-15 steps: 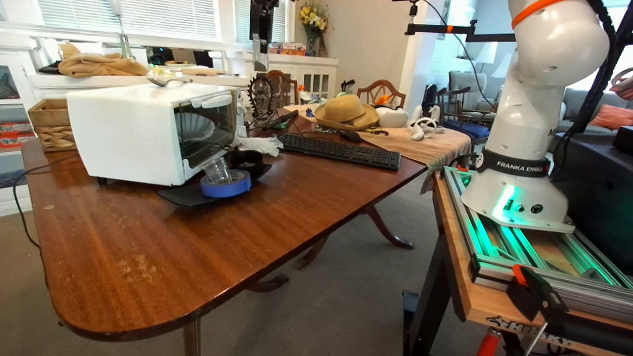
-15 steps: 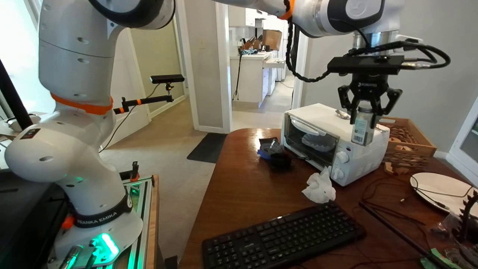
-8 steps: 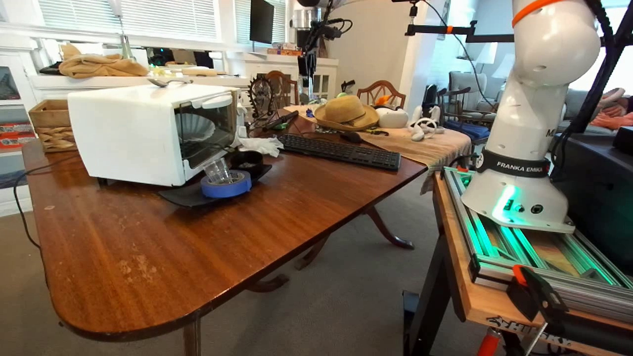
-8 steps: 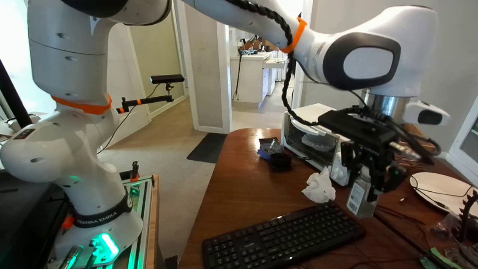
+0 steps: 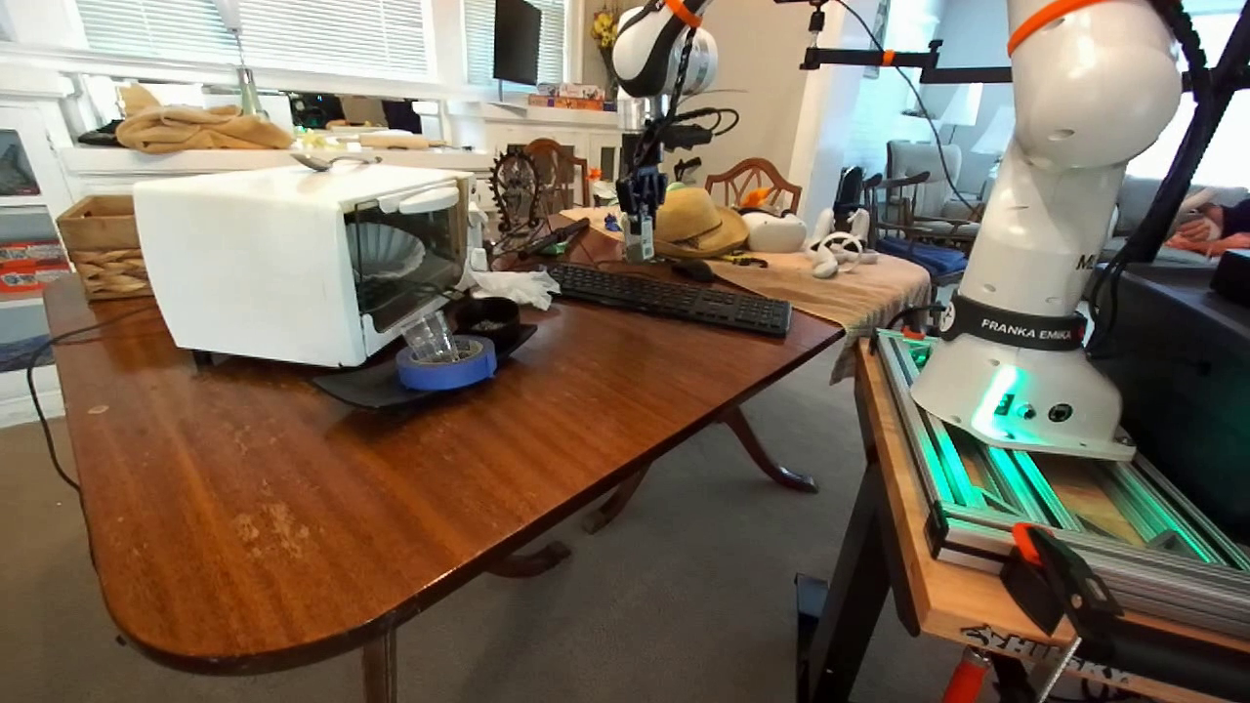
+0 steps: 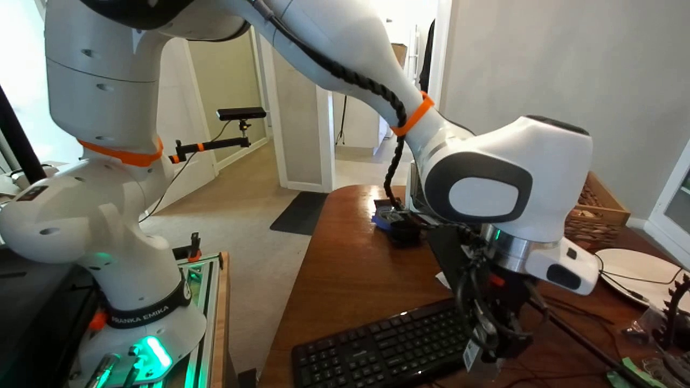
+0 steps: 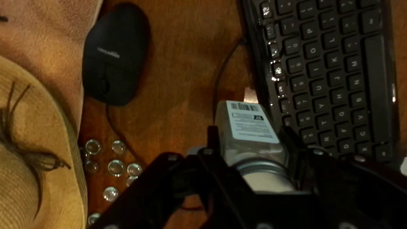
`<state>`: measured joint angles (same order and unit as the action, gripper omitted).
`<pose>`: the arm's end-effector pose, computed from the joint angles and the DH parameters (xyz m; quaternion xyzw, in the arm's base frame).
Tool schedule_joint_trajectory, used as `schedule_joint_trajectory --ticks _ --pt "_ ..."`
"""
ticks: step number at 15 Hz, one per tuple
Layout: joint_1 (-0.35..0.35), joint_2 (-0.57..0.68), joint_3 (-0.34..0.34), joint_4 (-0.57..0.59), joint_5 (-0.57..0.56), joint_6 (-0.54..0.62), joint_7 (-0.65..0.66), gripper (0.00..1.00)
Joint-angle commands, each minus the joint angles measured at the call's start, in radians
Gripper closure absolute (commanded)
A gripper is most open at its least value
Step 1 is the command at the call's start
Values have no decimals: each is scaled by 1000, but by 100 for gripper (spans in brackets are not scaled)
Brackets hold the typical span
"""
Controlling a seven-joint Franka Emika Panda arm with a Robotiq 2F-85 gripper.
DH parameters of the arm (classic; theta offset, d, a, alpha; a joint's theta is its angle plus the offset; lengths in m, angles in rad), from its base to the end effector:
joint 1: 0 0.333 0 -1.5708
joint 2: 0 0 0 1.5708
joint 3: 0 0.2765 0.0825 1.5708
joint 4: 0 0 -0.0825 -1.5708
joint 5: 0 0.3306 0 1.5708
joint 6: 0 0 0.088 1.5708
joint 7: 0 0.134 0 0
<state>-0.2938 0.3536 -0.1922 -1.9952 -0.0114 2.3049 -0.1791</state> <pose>0.4859 -0.2557 0.2563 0.9887 -0.1437 -0.0300 0.0291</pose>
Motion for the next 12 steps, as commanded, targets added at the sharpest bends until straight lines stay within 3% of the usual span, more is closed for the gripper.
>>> schedule_joint_trajectory --ticks 1,12 --pt "-19 -12 -13 -80 63 79 62 76" --pt "-52 -31 -79 -190 101 192 182 76"
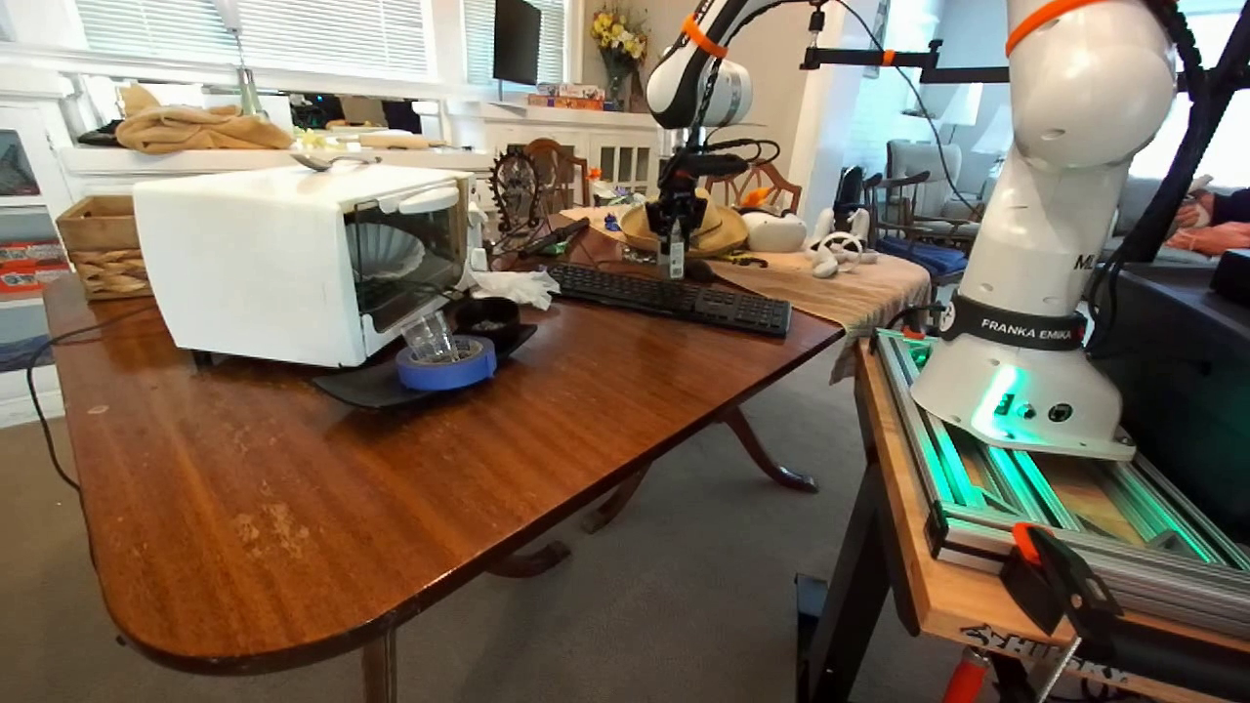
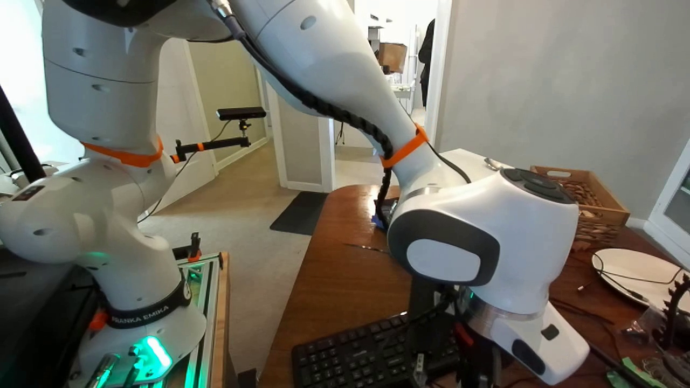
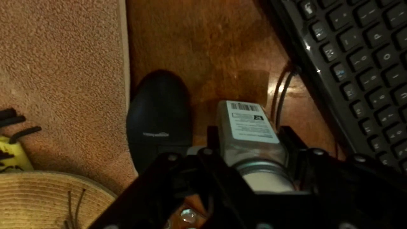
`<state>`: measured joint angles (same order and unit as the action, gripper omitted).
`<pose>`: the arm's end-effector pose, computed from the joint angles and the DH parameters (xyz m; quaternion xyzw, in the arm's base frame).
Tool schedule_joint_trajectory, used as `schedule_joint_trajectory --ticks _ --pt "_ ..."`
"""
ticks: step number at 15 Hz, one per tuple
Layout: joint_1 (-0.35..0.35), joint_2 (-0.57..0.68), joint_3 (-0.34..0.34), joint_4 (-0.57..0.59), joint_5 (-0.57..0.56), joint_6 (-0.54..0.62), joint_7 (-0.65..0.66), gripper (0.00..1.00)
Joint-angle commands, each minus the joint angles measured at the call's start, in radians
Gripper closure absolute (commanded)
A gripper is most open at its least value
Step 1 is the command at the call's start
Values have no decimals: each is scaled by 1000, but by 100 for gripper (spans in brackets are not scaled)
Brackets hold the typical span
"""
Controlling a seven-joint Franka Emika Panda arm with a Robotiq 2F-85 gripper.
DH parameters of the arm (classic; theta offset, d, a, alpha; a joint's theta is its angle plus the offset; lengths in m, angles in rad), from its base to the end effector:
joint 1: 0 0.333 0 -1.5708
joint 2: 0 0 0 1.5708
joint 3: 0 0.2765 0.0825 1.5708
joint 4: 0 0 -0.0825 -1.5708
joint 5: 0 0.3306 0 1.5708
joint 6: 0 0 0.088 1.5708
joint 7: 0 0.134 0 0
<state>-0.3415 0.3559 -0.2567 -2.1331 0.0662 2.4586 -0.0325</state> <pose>0.4335 -0.2964 0.2203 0.9546 -0.2968 -0.0154 0.0199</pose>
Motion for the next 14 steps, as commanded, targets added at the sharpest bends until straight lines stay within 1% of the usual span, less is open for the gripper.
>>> schedule_joint_trajectory --ticks 1,5,14 --pt "-4 -35 -20 -58 22 44 45 76" --pt "-1 -41 -29 -71 16 61 66 76" --pt "13 -37 -24 -72 7 67 68 76"
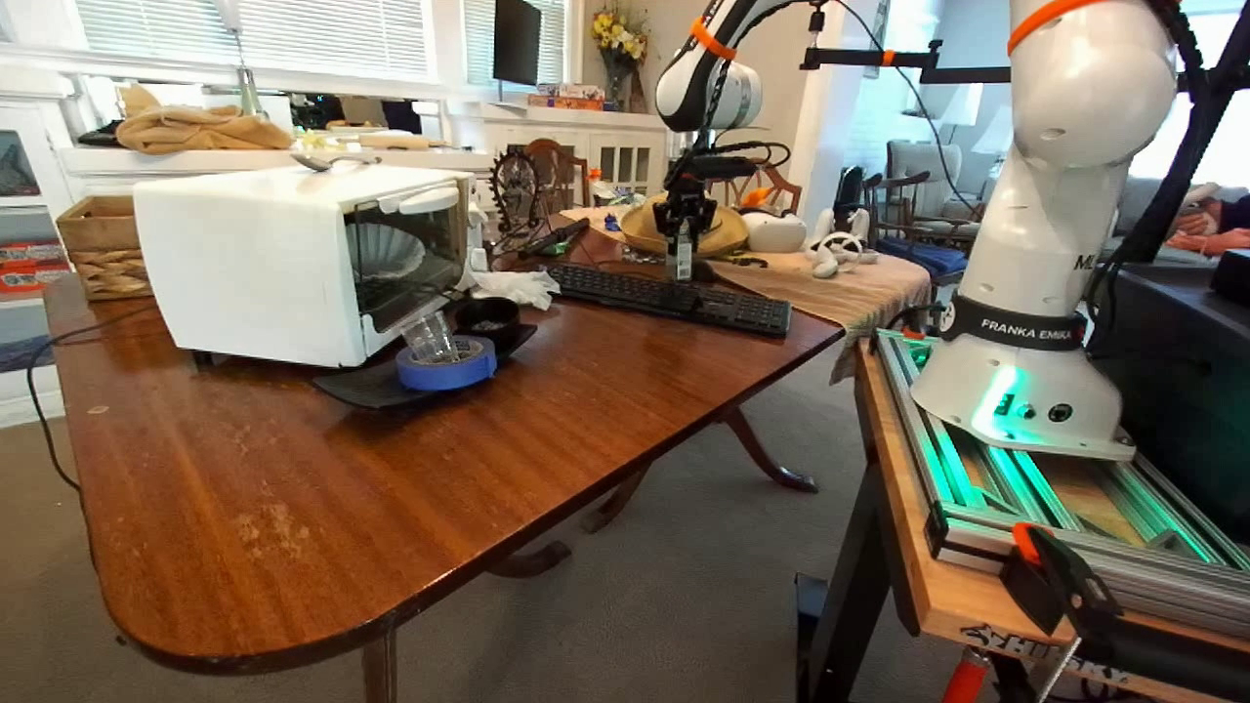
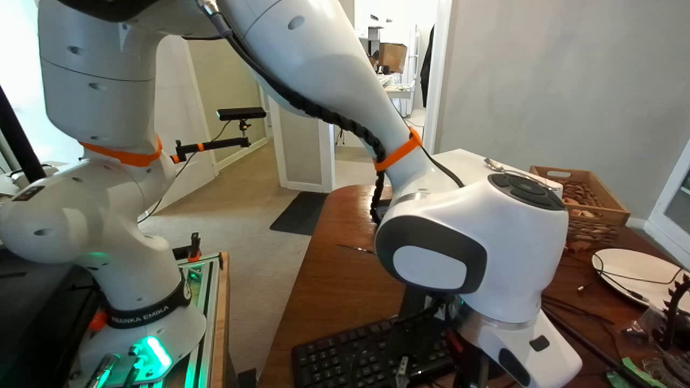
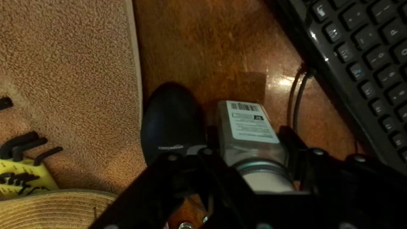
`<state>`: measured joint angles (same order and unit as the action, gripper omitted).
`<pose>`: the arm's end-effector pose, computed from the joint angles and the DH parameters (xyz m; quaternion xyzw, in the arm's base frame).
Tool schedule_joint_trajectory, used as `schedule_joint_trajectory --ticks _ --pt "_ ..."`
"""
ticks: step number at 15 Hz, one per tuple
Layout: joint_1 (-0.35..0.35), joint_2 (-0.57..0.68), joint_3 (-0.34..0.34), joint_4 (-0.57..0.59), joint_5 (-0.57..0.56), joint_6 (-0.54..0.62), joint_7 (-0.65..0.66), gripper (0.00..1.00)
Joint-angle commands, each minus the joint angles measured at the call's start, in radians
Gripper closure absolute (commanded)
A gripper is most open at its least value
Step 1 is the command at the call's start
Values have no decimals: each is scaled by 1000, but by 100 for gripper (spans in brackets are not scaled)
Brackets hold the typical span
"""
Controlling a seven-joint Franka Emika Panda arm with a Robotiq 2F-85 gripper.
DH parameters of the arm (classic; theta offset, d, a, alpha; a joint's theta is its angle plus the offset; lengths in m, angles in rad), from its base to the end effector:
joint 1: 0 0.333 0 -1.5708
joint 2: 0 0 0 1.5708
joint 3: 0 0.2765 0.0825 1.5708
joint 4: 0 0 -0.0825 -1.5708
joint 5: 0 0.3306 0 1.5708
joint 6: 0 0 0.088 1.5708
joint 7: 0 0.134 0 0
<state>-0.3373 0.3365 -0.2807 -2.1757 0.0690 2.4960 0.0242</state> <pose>0.4209 -0.3016 0.2194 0.9420 -0.3346 -0.0078 0.0238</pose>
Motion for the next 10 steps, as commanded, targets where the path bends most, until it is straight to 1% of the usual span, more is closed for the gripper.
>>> schedule_joint_trajectory --ticks 1,7,8,9,10 --pt "9 -16 0 -31 5 32 7 76" --pt "7 -9 2 -31 6 36 0 76" --pt "6 -8 4 -31 10 34 -2 63" --pt "6 -8 3 -31 8 33 -3 26" --pt "5 -8 3 -31 9 33 -4 24"
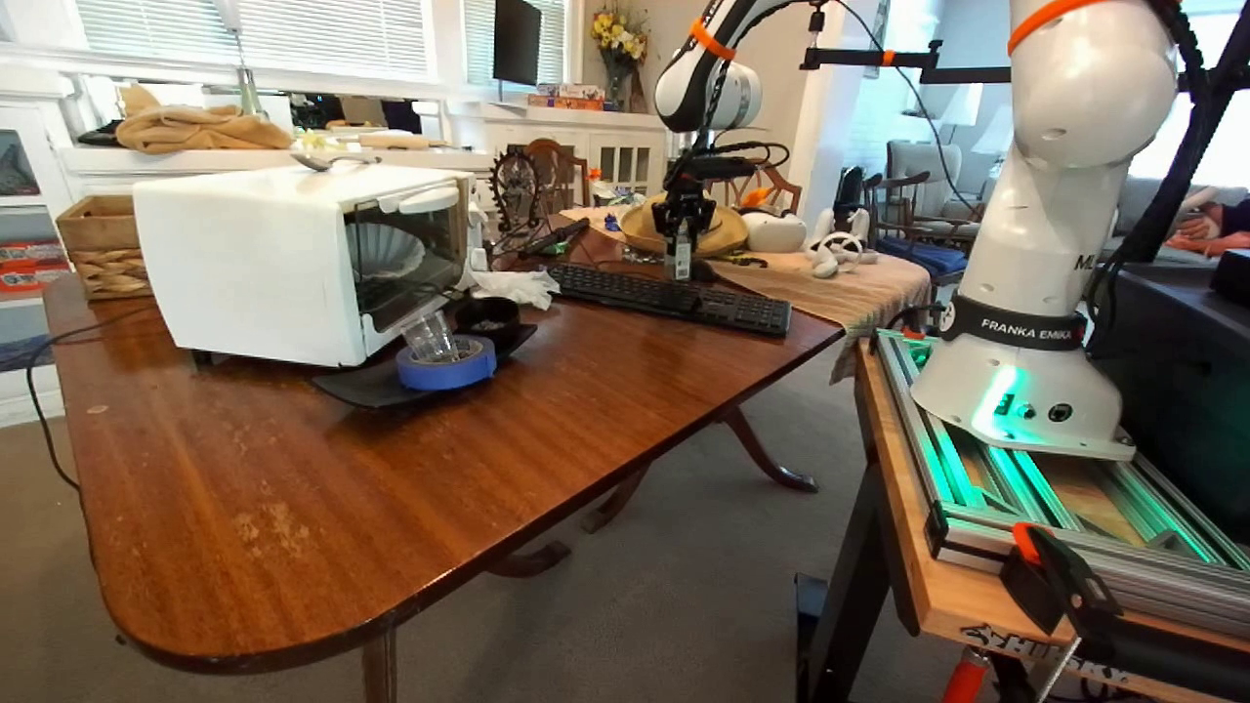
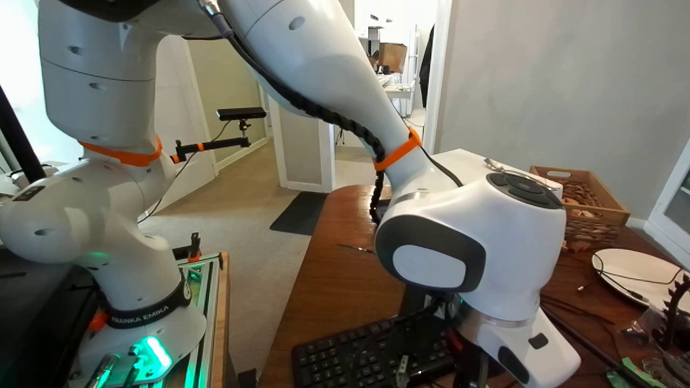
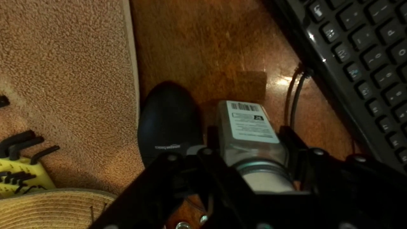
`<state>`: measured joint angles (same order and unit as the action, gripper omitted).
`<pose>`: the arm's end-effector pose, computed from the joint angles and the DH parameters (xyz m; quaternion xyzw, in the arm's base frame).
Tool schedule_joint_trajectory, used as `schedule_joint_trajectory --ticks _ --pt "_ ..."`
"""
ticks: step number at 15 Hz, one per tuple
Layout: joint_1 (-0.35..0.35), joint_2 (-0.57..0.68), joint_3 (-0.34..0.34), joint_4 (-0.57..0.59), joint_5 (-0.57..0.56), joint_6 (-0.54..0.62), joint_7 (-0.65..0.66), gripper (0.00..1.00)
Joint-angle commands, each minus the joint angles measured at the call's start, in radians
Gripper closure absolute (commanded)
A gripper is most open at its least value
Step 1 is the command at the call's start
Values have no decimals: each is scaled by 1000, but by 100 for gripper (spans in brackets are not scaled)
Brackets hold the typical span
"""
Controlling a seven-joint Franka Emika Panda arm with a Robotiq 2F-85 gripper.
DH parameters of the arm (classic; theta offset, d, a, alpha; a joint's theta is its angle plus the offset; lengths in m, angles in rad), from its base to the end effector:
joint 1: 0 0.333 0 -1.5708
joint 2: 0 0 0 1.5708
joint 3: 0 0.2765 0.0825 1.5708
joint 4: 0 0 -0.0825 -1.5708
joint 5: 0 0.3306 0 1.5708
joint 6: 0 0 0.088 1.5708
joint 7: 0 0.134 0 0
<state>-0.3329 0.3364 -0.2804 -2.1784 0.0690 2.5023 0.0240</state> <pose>0.4222 -0.2997 0.2191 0.9428 -0.3323 -0.0060 0.0244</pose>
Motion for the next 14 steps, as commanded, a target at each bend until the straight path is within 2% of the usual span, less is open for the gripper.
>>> schedule_joint_trajectory --ticks 1,3,4,8,11,14 --pt "0 -8 3 -30 8 26 -5 19" --pt "0 -10 1 -33 7 24 -6 3" --pt "1 -11 -1 -32 3 21 -4 0" --pt "9 -42 -28 -34 -33 -20 28 0" --pt "27 -135 -86 -50 -124 -67 90 0" --pt "46 -259 -108 -56 -269 -33 101 0"
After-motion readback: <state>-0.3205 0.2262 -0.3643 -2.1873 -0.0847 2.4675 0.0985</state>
